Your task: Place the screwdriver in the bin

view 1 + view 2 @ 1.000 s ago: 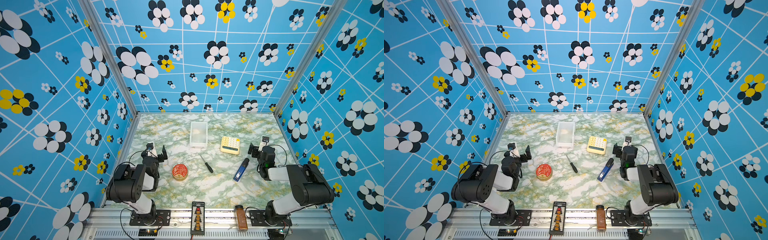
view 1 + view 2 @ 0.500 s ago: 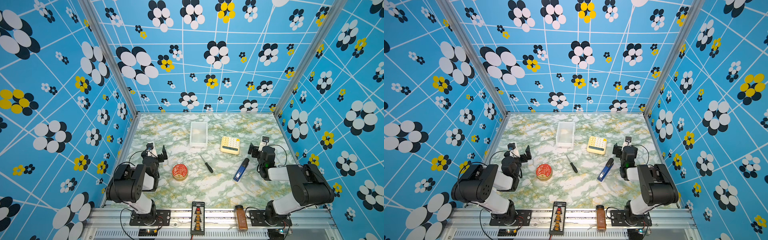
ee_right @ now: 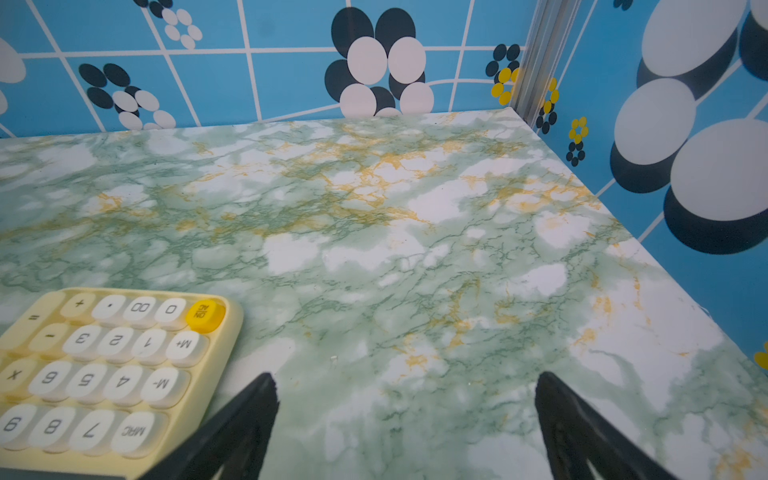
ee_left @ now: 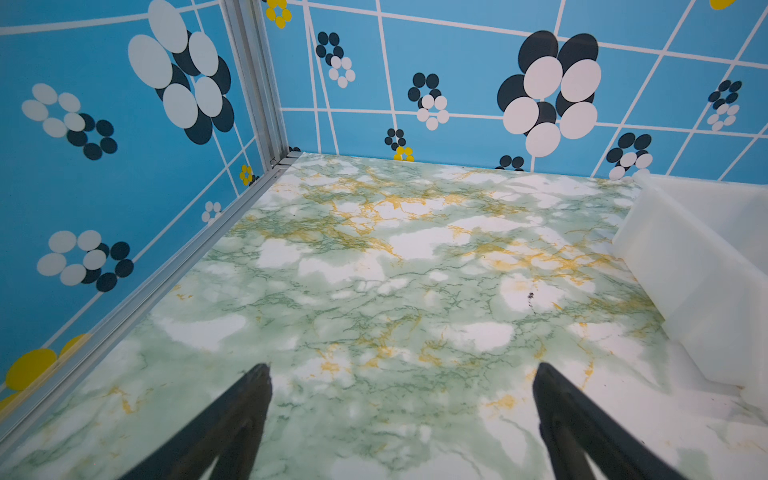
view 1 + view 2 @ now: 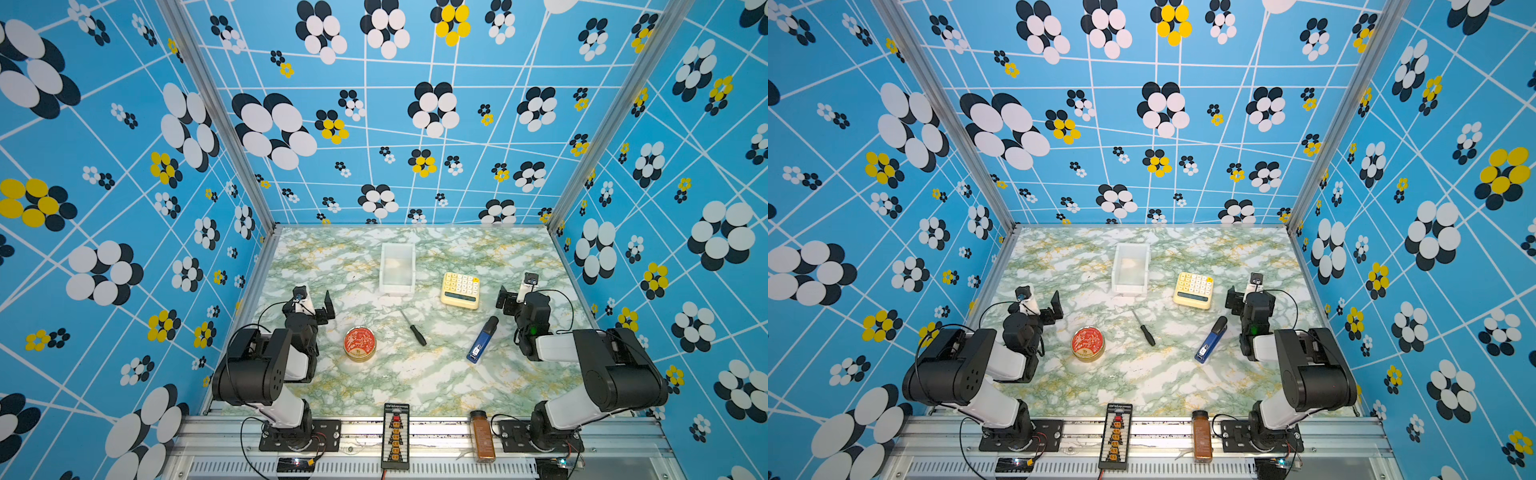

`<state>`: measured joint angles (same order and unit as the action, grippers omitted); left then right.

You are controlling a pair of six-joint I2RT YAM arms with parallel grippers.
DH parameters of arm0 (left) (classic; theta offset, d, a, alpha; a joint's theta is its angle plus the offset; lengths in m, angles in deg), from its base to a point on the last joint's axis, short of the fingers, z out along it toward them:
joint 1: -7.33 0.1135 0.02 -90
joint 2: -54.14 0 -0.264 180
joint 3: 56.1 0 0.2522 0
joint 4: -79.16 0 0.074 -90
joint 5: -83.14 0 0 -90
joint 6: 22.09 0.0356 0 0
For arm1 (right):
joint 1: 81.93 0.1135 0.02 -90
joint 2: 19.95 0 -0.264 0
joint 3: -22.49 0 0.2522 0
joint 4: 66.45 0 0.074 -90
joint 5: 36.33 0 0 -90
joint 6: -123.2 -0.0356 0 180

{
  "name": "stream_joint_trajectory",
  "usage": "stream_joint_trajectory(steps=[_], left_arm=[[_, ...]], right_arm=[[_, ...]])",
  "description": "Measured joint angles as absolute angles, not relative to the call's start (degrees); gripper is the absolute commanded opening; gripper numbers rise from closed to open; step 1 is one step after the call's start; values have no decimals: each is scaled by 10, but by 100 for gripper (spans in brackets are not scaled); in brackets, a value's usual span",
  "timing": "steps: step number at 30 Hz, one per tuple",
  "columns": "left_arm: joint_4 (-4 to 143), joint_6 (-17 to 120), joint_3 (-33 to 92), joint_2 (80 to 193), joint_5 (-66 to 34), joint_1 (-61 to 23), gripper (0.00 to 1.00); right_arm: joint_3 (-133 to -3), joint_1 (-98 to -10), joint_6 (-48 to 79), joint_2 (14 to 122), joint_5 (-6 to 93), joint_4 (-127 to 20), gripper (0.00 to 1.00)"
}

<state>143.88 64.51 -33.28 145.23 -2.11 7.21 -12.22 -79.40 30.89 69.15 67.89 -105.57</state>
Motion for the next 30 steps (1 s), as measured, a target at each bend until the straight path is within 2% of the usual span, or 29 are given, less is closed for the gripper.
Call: stream_joint_trajectory(steps=[12,16,20,28,30], left_arm=[[1337,645,-297,1417,-25,73,99],[1219,650,-267,1338,-39,73,99],[1092,672,-205,1272,-67,74,99],[771,739,-99,1163,-142,74,99],[688,763,-62,1143,-155,72,99]], right_arm=[[-130,-794,306,678,696,-1022,99],[-193,-794,293,620,719,-890,99],[-322,-780,263,571,744,-698,99],[-374,-636,224,448,765,-474,99],[-375,-600,208,433,757,-423,96]])
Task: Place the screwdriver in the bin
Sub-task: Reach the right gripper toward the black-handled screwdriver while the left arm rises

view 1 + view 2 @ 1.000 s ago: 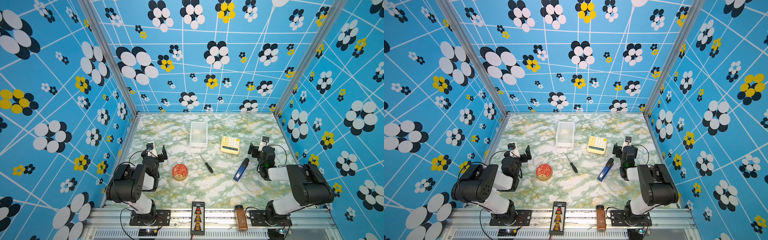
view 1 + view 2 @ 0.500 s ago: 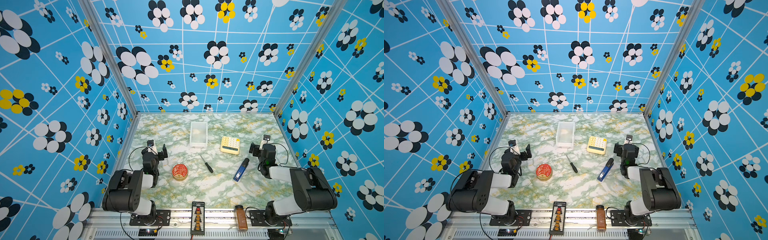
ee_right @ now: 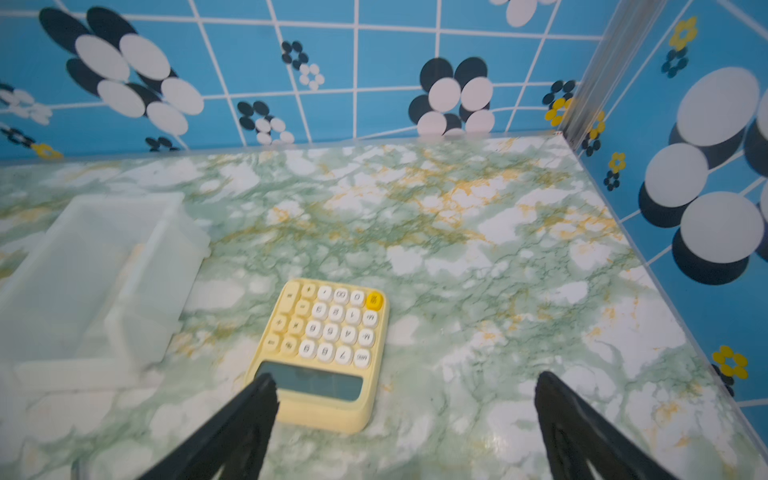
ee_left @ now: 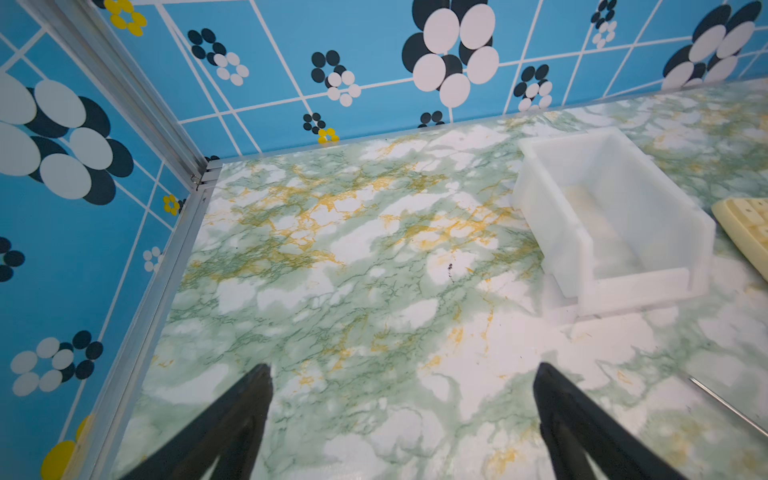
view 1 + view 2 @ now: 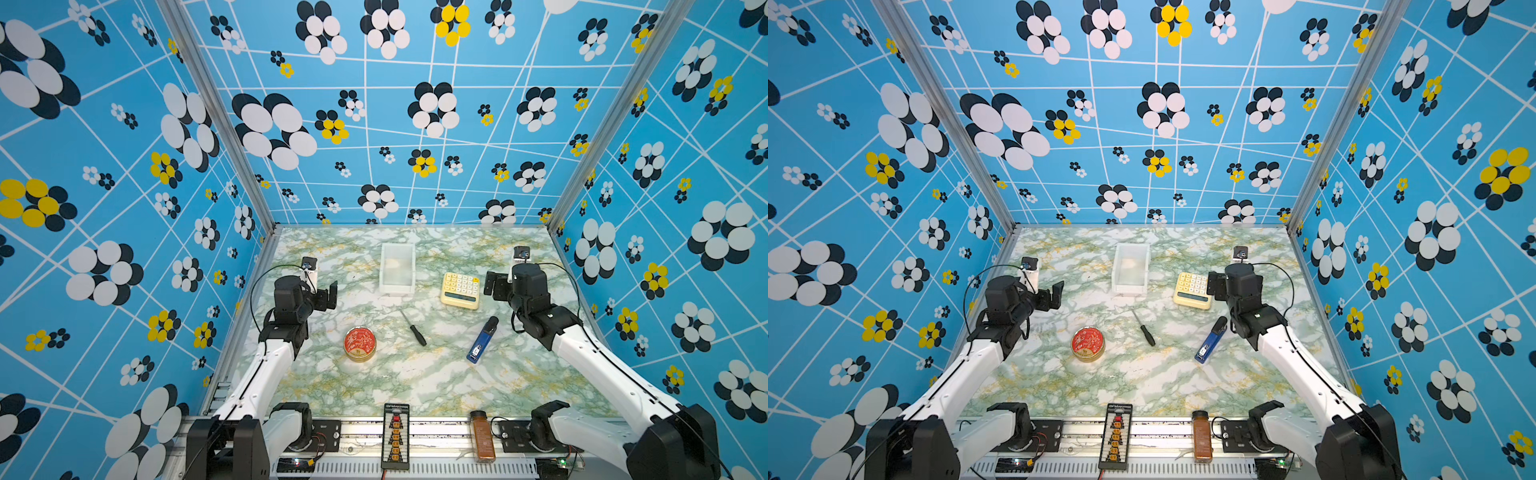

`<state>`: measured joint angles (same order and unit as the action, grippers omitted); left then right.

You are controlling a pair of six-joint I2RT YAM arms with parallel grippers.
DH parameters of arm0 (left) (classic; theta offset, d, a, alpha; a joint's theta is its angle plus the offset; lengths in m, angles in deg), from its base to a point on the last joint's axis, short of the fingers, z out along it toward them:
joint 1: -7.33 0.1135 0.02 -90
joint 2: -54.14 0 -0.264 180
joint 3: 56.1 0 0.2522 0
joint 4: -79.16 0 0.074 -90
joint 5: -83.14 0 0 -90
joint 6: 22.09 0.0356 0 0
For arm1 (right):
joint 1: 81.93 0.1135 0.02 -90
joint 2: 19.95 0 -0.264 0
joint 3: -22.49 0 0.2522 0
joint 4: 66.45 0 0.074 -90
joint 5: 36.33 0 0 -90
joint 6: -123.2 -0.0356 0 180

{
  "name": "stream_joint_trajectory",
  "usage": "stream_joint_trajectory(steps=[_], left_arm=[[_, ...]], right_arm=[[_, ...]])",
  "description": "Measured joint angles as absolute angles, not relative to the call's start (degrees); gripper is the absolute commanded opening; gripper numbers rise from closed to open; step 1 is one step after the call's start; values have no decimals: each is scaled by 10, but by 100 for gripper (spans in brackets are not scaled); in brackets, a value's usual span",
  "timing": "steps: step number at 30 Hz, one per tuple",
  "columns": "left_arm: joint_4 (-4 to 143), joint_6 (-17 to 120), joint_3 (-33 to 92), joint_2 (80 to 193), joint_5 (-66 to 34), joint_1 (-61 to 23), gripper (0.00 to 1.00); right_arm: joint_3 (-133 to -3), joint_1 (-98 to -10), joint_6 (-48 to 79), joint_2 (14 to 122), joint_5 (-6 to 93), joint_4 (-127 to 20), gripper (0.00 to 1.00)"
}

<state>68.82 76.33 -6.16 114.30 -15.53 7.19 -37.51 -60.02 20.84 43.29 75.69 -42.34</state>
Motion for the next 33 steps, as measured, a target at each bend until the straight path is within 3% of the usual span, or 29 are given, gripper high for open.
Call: stream_joint_trajectory(steps=[5,14,22,33], left_arm=[[491,814,44,1121,-165,53,99],[252,856,178,1141,-179,-2,99],[176,875,156,1134,-188,-51,99],[169,877,140,1120,-188,-66,99]], right_arm=[[-376,-518,166,423,707,-334,88],[-376,-426,111,450,644,-283,87],[-392,-391,80,488,638,-254,88],[-451,-372,54,566,637,-228,78]])
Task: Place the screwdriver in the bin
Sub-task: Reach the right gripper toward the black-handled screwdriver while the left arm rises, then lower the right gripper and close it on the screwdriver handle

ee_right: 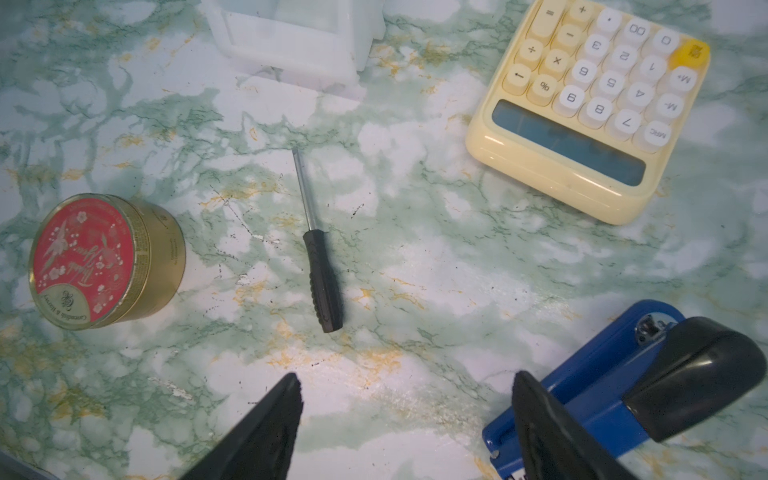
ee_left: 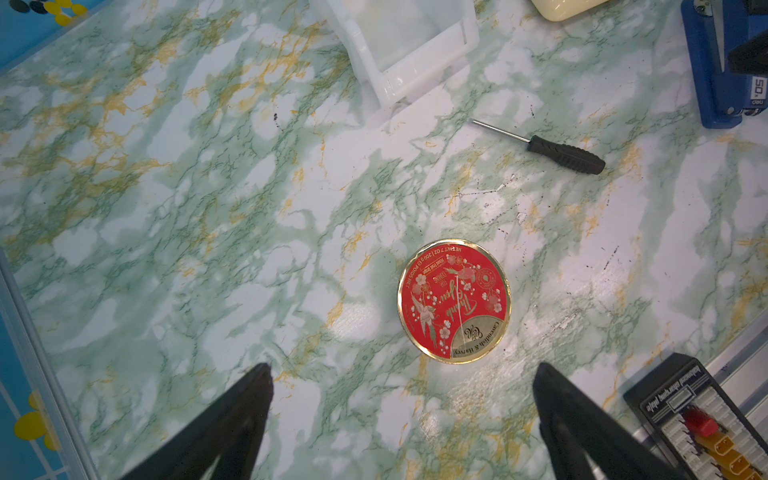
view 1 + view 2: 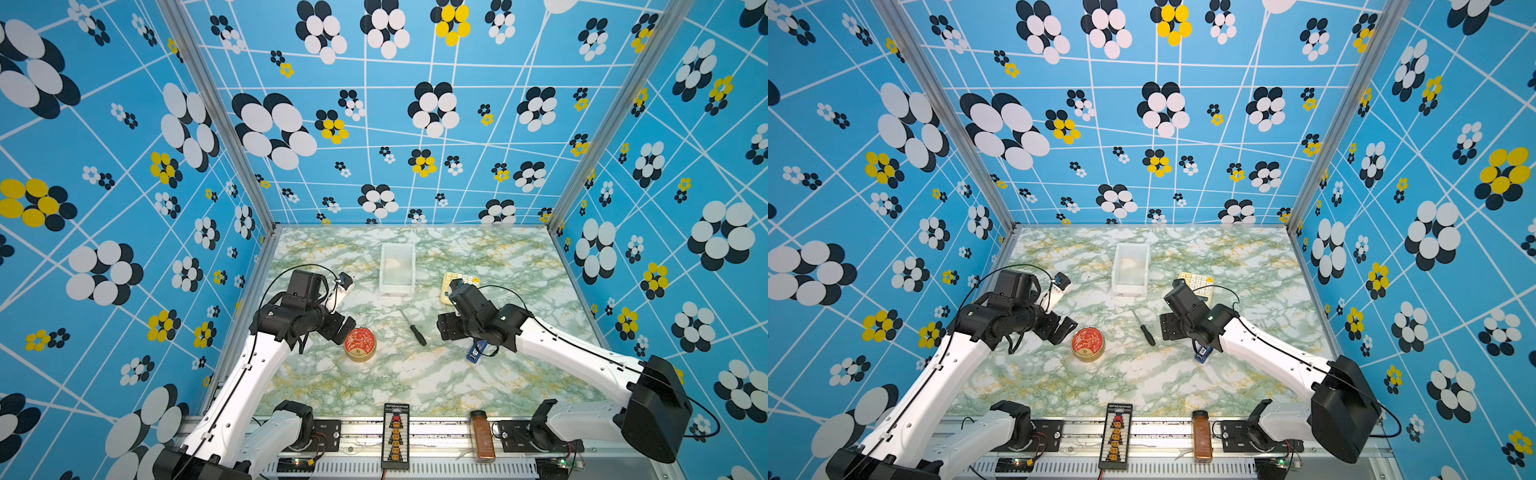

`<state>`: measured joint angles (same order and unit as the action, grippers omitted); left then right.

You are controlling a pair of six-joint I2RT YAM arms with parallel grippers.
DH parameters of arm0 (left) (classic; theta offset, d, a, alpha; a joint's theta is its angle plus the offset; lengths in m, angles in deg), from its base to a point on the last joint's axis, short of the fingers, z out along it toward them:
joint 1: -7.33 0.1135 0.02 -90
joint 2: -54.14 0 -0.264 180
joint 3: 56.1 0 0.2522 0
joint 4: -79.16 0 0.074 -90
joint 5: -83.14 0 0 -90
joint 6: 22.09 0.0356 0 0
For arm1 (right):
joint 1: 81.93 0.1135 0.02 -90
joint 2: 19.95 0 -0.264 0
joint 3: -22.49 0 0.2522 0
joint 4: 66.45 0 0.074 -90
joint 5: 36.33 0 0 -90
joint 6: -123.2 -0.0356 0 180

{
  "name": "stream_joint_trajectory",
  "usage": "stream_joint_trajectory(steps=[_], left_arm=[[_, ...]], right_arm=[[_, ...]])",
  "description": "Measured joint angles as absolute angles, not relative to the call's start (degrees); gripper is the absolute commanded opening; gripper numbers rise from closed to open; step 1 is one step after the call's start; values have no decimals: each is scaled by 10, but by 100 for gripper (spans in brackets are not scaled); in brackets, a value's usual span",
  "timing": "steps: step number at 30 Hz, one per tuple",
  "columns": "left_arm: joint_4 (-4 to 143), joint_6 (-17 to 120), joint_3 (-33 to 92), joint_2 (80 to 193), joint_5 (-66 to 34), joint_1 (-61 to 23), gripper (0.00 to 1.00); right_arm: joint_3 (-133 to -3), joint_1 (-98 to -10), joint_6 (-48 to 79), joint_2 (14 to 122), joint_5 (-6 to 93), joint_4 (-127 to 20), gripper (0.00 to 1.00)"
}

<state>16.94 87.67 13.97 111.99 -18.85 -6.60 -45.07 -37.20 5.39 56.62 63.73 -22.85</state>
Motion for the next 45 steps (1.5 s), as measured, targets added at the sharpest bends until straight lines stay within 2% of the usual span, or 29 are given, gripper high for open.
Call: stream_joint_trajectory(steps=[7,17,27,45], left_arm=[[170,874,140,1118,-182,-79,99],[170,870,140,1114,-182,-86,99],[170,866,140,1114,-182,-86,99],[172,864,140,1114,-182,-86,99]], right_arm=[[-499,-351,50,645,626,-226,69],[-579,-310,62,772,606,-216,65],[-595,-304,73,854,608,-216,58],[-611,-300,84,888,623,-216,42]])
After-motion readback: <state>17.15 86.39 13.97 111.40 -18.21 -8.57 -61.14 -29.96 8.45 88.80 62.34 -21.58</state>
